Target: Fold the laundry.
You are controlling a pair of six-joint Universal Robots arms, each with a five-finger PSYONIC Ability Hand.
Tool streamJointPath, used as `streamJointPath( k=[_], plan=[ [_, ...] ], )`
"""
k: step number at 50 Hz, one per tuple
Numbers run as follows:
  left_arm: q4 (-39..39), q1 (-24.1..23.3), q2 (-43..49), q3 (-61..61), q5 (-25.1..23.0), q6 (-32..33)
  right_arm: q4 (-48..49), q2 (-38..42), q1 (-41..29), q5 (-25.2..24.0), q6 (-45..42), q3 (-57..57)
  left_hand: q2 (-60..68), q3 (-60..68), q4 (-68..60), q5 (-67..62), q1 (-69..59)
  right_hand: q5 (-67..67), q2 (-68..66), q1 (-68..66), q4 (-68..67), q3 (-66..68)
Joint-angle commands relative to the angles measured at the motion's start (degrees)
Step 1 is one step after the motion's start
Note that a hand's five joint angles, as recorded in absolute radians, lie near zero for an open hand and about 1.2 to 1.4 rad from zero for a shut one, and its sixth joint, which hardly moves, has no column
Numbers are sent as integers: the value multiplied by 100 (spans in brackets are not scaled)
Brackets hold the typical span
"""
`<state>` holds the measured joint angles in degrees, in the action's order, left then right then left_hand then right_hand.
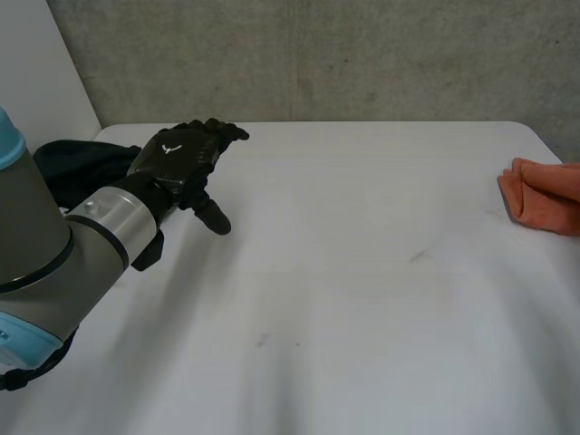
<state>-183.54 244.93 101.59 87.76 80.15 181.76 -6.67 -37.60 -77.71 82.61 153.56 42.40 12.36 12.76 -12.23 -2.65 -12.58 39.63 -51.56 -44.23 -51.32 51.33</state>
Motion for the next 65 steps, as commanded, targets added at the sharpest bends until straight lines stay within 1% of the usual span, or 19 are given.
streamJointPath(
  k=[1,7,8,9,10,13,23,26,31,35,39,43,47,48,51,52,55,61,65],
  plan=[
    [2,2,-42,83,0,0,-124,129,-701,-8,332,-153,-97,-137,84,126,118,3037,-2844,-3577,-2868,2867],
    [2,2,-95,109,-17,-9,-598,306,-939,-17,324,-144,-97,-137,84,126,118,3037,-2844,-3577,-2868,2867],
    [2,2,-104,109,-26,-9,-677,306,-939,-17,324,-161,-97,-137,84,126,118,2243,-2050,-2784,-2075,2074],
    [2,2,-113,127,-26,-9,-782,236,-939,1,324,-188,-97,-137,84,126,118,-696,889,155,864,-865],
    [2,10,-122,127,-26,-9,-810,201,-939,1,341,-188,-97,-137,84,126,118,-1808,2001,1267,1976,-1977],
    [2,10,-139,110,-35,0,-845,-201,-930,1,350,-179,-97,-137,84,126,118,-3963,4156,3423,4132,-4133],
    [-7,19,-262,4,-26,-8,-836,-1732,-1149,10,464,58,-114,-153,101,143,135,-3963,4156,3423,4132,-4133],
    [-16,28,-350,-66,-26,-9,-836,-2137,-1545,1,745,146,-114,-153,101,143,135,-3963,4156,3423,4132,-4133],
    [-51,124,-403,-154,-17,35,-845,-2401,-2107,-60,1351,488,-114,-153,101,143,135,-3963,4156,3423,4132,-4133],
    [-156,414,-394,-268,-17,79,-766,-2735,-2819,-192,1659,1103,-131,-170,118,159,152,-3963,4156,3423,4132,-4133],
    [-402,801,-280,-461,-26,105,-371,-2981,-3443,-561,1660,1972,-164,-204,151,193,185,-3963,4156,3423,4132,-4133],
    [-595,1222,360,-848,-35,447,147,-3280,-3883,-860,1633,2930,-165,-204,151,193,186,-3963,4156,3423,4132,-4133],
    [-578,1706,1107,-1349,-43,1281,640,-3403,-4191,-913,1607,3722,-165,-204,151,193,186,-3963,4156,3423,4132,-4133],
    [-569,1855,1370,-1515,-43,1666,762,-3403,-4270,-922,1537,3967,-165,-204,151,193,186,-3963,4156,3423,4132,-4133],
    [-561,1996,1802,-1753,-52,2248,903,-3412,-4305,-922,1257,4398,-198,-237,185,227,219,-3963,4156,3423,4132,-4133],
    [-561,2040,2160,-1919,-52,2607,913,-3412,-4305,-922,1177,4496,-215,-254,202,243,236,-3963,4156,3423,4132,-4133],
    [-561,2154,2758,-2279,-44,3118,930,-3403,-4270,-913,922,4785,-215,-254,202,244,236,-3963,4156,3423,4132,-4133],
    [-525,2322,3341,-2659,-140,3314,1018,-3403,-4209,-904,807,5129,-215,-254,202,244,236,-3963,4156,3423,4132,-4133],
    [-412,2348,3482,-2729,-447,3296,1202,-3438,-4209,-904,789,5384,-31,-71,18,60,52,-3963,4156,3423,4132,-4133]
  ],
)
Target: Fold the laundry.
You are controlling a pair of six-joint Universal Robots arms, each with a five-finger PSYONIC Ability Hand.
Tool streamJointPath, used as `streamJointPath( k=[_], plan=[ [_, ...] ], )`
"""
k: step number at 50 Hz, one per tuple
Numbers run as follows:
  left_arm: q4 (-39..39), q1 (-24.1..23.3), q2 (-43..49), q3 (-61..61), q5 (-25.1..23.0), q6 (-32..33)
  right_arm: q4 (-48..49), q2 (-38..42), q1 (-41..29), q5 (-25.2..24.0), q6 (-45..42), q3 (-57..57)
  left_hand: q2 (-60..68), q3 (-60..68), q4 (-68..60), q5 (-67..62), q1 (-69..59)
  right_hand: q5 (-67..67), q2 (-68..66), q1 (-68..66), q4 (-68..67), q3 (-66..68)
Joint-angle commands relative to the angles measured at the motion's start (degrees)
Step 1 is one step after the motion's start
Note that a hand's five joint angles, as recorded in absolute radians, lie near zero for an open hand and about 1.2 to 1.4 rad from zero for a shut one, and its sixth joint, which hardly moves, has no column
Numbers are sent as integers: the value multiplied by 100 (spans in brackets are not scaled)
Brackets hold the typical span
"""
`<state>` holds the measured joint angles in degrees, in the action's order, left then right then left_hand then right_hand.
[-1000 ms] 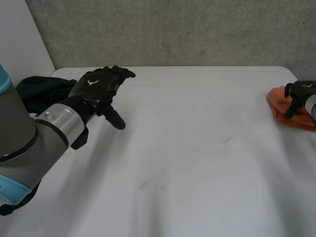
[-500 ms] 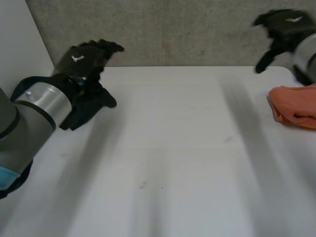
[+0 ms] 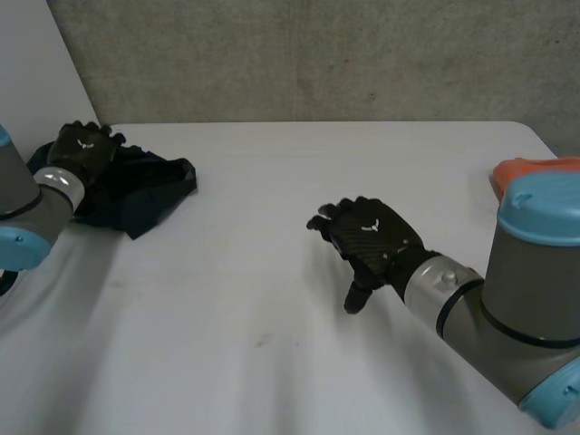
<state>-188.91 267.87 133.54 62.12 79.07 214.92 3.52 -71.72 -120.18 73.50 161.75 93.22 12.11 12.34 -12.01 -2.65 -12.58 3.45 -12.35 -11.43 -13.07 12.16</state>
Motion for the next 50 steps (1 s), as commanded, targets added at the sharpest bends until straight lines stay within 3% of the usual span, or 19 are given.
streamJointPath(
  k=[1,8,13,22,24,25,27,32,37,44,50],
  plan=[
    [143,55,295,-166,-391,-20,193,-27,38,6,-29,311,95,73,-105,-41,-48,-345,235,143,307,-216],
    [644,-24,541,-288,-453,-29,272,-27,275,24,-38,399,1036,1014,-1046,-982,-990,-345,235,143,307,-216],
    [1031,-112,629,-455,-410,-46,272,-44,372,41,-38,381,2615,2593,-2625,-2562,-2569,-345,235,143,307,-216],
    [1066,-209,822,-736,56,-20,263,-141,522,24,-38,407,3088,3066,-3098,-3035,-3042,-345,235,143,307,-216],
    [1066,-226,858,-833,170,-20,263,-158,522,24,-38,416,4060,4038,-4070,-4006,-4013,-345,235,143,307,-216],
    [1066,-244,884,-920,284,-20,263,-184,531,24,-38,434,5448,5426,-5458,-5394,-5401,-345,235,143,307,-216],
    [1049,-279,893,-974,407,-29,263,-220,557,24,-38,443,6782,6760,-6793,-6729,-6736,-345,235,143,307,-216],
    [1022,-420,875,-1009,724,-55,263,-334,697,33,-38,451,6789,6766,-6799,-6735,-6742,-345,235,143,307,-216],
    [1075,-901,674,-834,830,-134,255,-518,934,94,-20,346,6789,6766,-6799,-6735,-6742,-345,235,143,307,-216],
    [996,-1763,-766,211,760,-819,202,-835,1549,147,50,39,6789,6766,-6799,-6735,-6742,-345,235,143,307,-216],
    [979,-3213,-2033,1213,724,-1584,193,-984,1726,226,59,-111,6789,6766,-6799,-6735,-6742,-345,235,143,307,-216]
  ],
)
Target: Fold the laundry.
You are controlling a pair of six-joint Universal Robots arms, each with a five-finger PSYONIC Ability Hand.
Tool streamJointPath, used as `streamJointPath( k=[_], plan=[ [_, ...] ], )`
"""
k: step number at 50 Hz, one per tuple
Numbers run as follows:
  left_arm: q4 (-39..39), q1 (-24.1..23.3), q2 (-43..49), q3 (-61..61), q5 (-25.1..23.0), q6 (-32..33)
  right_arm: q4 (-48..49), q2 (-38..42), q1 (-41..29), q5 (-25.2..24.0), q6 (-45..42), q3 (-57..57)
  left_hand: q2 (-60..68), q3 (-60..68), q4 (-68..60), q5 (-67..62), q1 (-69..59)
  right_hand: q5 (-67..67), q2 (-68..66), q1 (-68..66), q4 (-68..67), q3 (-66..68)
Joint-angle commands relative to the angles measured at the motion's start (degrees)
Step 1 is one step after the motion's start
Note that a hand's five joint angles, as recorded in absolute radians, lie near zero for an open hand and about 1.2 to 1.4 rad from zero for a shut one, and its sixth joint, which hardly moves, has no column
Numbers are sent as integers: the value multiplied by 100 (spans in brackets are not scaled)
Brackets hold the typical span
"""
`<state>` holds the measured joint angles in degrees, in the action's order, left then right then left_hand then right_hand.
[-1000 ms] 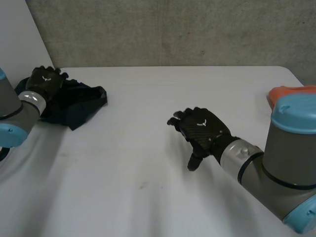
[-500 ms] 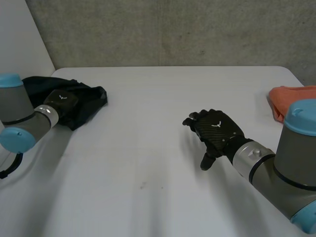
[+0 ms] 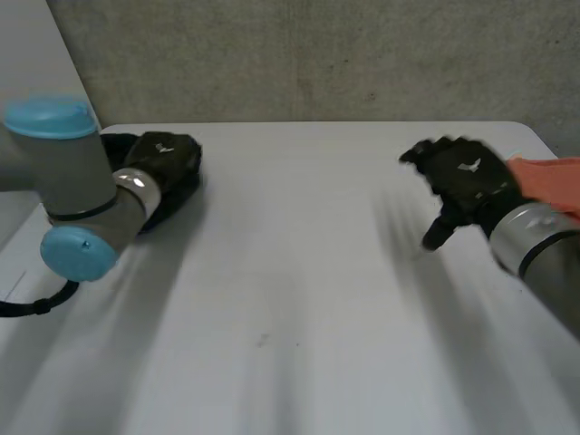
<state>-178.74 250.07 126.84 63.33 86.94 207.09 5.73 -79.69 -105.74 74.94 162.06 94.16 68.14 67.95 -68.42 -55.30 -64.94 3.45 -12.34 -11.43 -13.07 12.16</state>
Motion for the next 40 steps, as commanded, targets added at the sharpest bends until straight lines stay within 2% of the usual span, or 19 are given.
streamJointPath(
  k=[1,2,5,6,9,10,13,17,21,29,34,40],
  plan=[
    [-47,-1609,-1450,1216,-63,-871,-28,-187,290,82,19,-223,1186,1205,-1158,-1470,-1506,-345,234,143,307,-216],
    [-65,-1993,-1590,1443,-72,-968,-28,-196,325,100,19,-232,1186,1205,-1158,-1470,-1506,-345,234,143,307,-216],
    [-144,-2540,-1653,1700,-54,-1004,-28,-196,334,100,19,-241,1186,1205,-1158,-1470,-1506,-345,234,143,307,-216],
    [-248,-2864,-1619,1814,-45,-995,-36,-196,334,100,10,-232,422,441,-394,-706,-742,-345,234,143,307,-216],
    [-416,-3235,-1566,1938,34,-960,-45,-196,326,100,10,-223,-5254,-5234,5282,4970,4934,-345,234,143,307,-216],
    [-521,-3393,-1522,1964,51,-934,-45,-196,308,91,1,-206,-5814,-5795,5842,5530,5494,-345,234,143,307,-216],
    [-618,-3369,-1495,1955,113,-872,-54,-196,273,83,-25,-170,-5814,-5795,5842,5530,5494,-345,234,143,307,-216],
    [-671,-3044,-1557,1947,323,-723,-115,-187,247,74,-69,-144,-5814,-5795,5842,5530,5494,-345,234,143,307,-216],
    [-636,-2464,-1776,1990,508,-591,-309,-161,247,21,-113,-205,-5814,-5795,5842,5530,5494,-345,234,143,307,-216],
    [-619,-1392,-2049,2280,473,-600,-854,-134,45,-14,-140,-293,-5814,-5795,5842,5530,5494,-345,234,143,307,-216],
    [-627,-655,-2005,2351,386,-582,-1065,-64,-807,3,18,-407,-5810,-5790,5838,5526,5490,-345,234,143,307,-216],
    [-601,-64,-1821,2351,87,-591,-1056,94,-1668,3,282,-583,-5776,-5757,5804,5492,5456,-345,234,143,307,-216]
  ],
)
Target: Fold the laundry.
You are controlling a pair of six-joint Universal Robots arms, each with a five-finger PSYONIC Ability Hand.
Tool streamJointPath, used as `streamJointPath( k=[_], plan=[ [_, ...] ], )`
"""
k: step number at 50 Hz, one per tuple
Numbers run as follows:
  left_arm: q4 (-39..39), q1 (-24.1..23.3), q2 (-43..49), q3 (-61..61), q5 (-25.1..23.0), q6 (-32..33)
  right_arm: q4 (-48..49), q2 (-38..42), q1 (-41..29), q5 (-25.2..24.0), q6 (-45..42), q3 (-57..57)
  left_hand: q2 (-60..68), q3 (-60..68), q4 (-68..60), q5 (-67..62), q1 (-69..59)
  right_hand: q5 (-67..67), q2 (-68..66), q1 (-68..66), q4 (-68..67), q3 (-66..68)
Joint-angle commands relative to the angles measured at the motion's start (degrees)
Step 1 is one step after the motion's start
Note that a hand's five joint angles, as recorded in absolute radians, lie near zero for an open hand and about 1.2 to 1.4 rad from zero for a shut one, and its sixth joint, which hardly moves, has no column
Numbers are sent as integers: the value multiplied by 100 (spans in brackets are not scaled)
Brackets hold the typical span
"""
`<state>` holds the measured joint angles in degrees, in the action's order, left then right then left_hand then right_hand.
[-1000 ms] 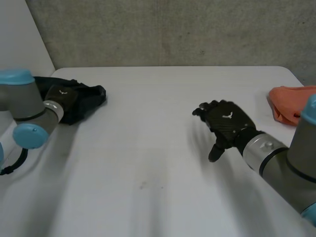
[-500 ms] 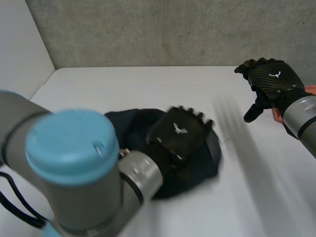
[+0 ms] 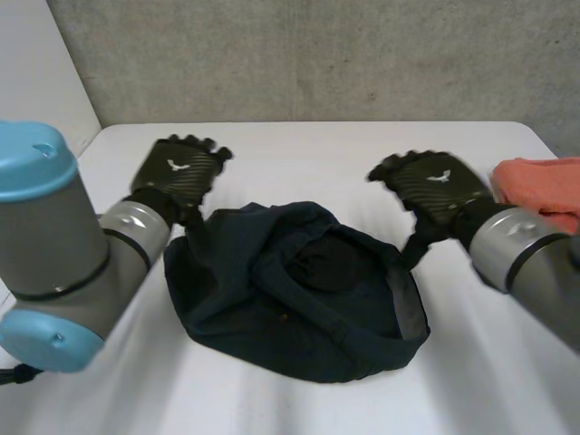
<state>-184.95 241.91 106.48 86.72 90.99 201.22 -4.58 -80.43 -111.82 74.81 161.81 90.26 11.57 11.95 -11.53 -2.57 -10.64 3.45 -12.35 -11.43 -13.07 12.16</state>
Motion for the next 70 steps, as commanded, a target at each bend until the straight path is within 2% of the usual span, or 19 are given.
streamJointPath(
  k=[1,4,7,13,19,20,24,25,27,32,42,47,51,52,53,59,63,65,70],
  plan=[
    [29,891,345,29,-441,-4,-8,255,-1236,42,333,-262,-119,-157,115,219,26,-345,235,143,307,-216],
    [55,1016,531,38,-582,-4,1,493,-1491,113,342,-429,-85,-124,81,186,-7,-345,235,143,307,-216],
    [116,1086,680,47,-679,-13,1,1020,-1887,446,342,-772,-35,-73,31,135,-58,-345,235,143,307,-216],
    [108,1200,777,160,-706,-13,-16,2196,-2573,1412,228,-1763,-18,-56,14,118,-75,-345,235,143,307,-216],
    [90,1166,769,292,-715,-22,-52,3208,-2652,1923,96,-2653,-18,-56,14,118,-75,-287,177,85,250,-158],
    [64,1148,777,310,-715,-22,-52,3296,-2661,1958,79,-2749,-18,-56,14,118,-75,-87,-24,-116,49,43],
    [38,1121,795,363,-706,-13,-43,3552,-2652,2038,105,-3084,-1,-39,-3,101,-92,3052,-3163,-3255,-3090,3182],
    [-6,1104,839,346,-706,-22,-17,3526,-2635,2046,122,-3119,-1,-39,-3,101,-92,4743,-4853,-4945,-4781,4872],
    [-85,1060,961,293,-706,-13,1,3456,-2600,2046,140,-3128,16,-22,-20,84,-109,6585,-6695,-6787,-6622,6714],
    [-349,726,1427,-76,-697,13,-16,3061,-2512,2003,79,-3093,100,61,-103,1,-192,6655,-6765,-6857,-6693,6784],
    [-340,471,2271,-982,-636,31,-403,2191,-1528,1871,-369,-2531,672,633,-675,-571,-764,6655,-6765,-6857,-6693,6784],
    [-367,331,2526,-1148,-592,101,-491,1751,-1247,1573,-405,-2145,1713,1674,-1716,-1612,-1805,6655,-6765,-6857,-6693,6784],
    [-349,155,2588,-1228,-592,57,-579,1619,-983,1247,-422,-1846,4818,4780,-4822,-4718,-4911,6655,-6765,-6857,-6693,6784],
    [-349,50,2579,-1228,-592,66,-596,1601,-930,1142,-422,-1767,6309,6270,-6313,-6208,-6401,6655,-6765,-6857,-6693,6784],
    [-349,-3,2571,-1237,-600,66,-605,1601,-912,1124,-431,-1757,6838,6799,-6842,-6737,-6930,6655,-6765,-6857,-6693,6784],
    [-446,-215,2299,-1403,-495,75,-509,1601,-711,1115,-475,-1897,6843,6805,-6847,-6743,-6936,6655,-6765,-6857,-6693,6784],
    [-691,-144,1982,-1824,-39,92,-237,1741,-473,1106,-580,-2564,6843,6805,-6847,-6743,-6936,6655,-6765,-6857,-6693,6784],
    [-893,-118,1894,-2228,295,119,193,1908,-420,1124,-581,-3074,6843,6805,-6847,-6743,-6936,6655,-6765,-6857,-6693,6784],
    [-1122,-48,1806,-2993,638,84,1572,1997,-236,1343,-379,-3778,6843,6805,-6847,-6743,-6936,6655,-6765,-6857,-6693,6784]
  ],
)
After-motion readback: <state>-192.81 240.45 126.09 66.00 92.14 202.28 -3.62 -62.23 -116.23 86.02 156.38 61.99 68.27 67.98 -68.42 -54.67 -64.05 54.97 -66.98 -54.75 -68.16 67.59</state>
